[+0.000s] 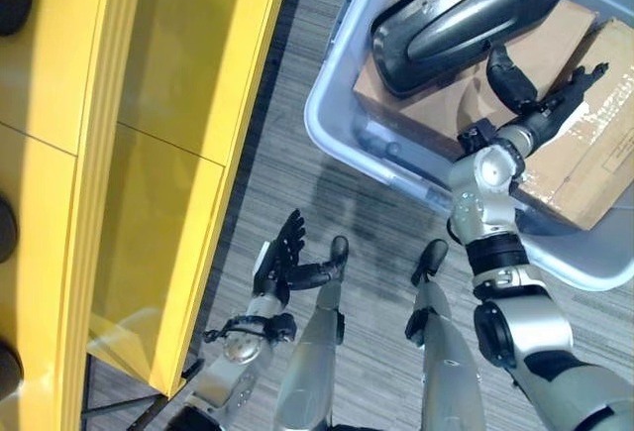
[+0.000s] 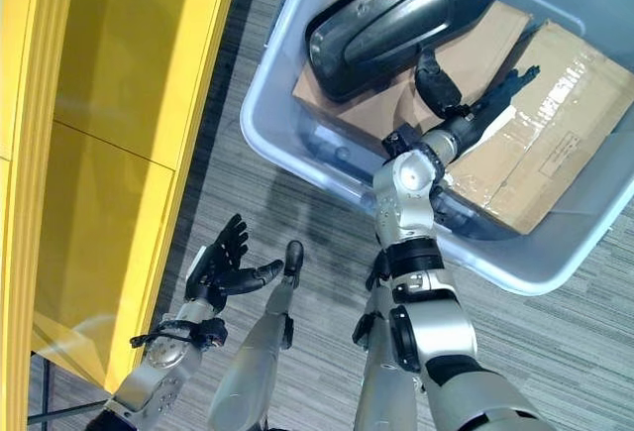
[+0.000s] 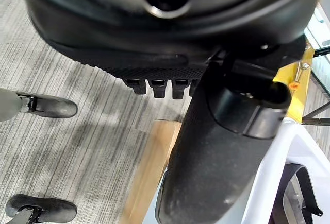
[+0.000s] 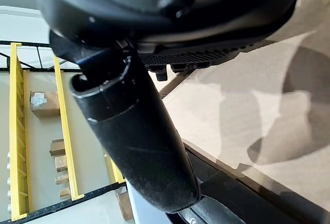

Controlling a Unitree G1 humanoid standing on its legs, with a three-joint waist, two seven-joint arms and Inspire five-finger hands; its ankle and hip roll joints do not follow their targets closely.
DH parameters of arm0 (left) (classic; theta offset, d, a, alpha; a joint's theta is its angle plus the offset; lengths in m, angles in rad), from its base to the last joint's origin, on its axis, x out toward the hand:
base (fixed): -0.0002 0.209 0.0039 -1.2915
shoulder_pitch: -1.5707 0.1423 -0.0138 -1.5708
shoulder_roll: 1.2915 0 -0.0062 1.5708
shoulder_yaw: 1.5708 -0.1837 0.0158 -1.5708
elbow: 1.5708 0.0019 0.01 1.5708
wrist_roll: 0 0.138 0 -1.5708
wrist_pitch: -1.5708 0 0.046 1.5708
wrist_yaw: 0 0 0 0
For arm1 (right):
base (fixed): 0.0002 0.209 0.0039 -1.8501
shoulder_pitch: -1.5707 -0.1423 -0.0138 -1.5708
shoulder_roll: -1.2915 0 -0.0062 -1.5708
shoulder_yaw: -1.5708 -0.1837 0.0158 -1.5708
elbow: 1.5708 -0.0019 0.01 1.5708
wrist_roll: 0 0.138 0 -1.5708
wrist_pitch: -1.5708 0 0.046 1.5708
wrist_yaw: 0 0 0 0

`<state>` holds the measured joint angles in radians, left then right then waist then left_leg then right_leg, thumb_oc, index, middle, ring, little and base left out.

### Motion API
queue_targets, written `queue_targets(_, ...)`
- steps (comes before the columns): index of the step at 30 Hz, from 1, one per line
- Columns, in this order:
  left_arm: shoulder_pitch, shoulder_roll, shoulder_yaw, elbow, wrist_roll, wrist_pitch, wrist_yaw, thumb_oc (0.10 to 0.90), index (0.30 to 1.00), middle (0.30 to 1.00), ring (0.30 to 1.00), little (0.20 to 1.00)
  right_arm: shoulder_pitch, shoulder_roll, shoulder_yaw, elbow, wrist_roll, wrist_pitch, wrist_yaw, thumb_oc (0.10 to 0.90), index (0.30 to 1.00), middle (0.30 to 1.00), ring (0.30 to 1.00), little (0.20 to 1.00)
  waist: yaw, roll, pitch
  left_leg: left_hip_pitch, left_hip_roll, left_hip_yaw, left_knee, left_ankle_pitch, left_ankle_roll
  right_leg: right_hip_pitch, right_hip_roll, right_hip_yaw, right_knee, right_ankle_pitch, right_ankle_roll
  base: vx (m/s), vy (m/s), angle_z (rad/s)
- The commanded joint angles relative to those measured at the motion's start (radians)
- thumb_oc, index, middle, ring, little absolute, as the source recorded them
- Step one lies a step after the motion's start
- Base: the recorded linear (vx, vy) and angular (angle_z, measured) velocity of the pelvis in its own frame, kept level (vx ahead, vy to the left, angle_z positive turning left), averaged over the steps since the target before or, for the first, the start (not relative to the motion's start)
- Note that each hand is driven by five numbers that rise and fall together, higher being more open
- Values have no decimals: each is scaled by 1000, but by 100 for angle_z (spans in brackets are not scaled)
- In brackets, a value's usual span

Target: Move parts from the plastic box to the shelf.

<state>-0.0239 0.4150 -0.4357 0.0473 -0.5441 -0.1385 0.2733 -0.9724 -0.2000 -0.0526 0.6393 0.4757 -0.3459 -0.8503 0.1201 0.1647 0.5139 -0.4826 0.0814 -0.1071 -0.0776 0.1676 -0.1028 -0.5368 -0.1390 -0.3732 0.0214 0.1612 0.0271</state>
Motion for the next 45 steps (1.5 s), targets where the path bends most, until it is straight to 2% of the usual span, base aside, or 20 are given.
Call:
queue_targets(1, 15, 35, -22, -130, 3, -71, 13, 900, 1000, 1000, 1000, 1000, -121, -23, 43, 30, 23, -13, 50, 900, 1000, 1000, 1000, 1000, 38, 14, 6, 71, 35, 16, -10, -90, 2, 11, -116, 6, 91, -66, 141, 17, -13, 4)
queue_targets(8, 6, 35, -22, -133, 8, -76, 18, 900, 1000, 1000, 1000, 1000, -134, -32, 62, 74, 27, -5, 71, 900, 1000, 1000, 1000, 1000, 45, 14, 6, 48, 34, 8, -10, -87, 2, -13, -117, 1, 99, -69, 140, 9, -2, 3)
queue_targets(15, 4, 30, -18, -134, 3, -80, 26, 900, 1000, 1000, 1000, 1000, -126, -15, 92, 29, 4, -2, 78, 900, 1000, 1000, 1000, 1000, 41, 5, 6, 40, 34, 6, -10, -87, 2, -21, -115, 0, 103, -70, 139, 0, 0, 0)
queue_targets(22, 10, 35, -13, -143, -1, -82, 32, 900, 1000, 1000, 1000, 1000, -101, 17, 126, -132, -88, 6, 61, 900, 1000, 1000, 1000, 1000, 32, -12, 6, 38, 36, 6, -10, -87, -1, -16, -112, -2, 94, -66, 137, 0, 0, 0)
queue_targets(32, 19, 44, -11, -151, -1, -84, 33, 900, 1000, 1000, 1000, 1000, -94, 30, 146, -250, -197, 35, 45, 900, 1000, 1000, 1000, 1000, 28, -24, 6, 46, 36, 4, -10, -86, -3, 0, -111, -7, 86, -62, 138, 0, 0, 0)
queue_targets(45, 18, 54, -9, -154, -4, -87, 30, 900, 1000, 1000, 1000, 1000, -121, 43, 164, -217, -205, 48, 60, 900, 1000, 1000, 1000, 1000, 37, -31, 6, 48, 36, 0, -10, -86, -4, 10, -109, -19, 80, -61, 138, 0, 0, 0)
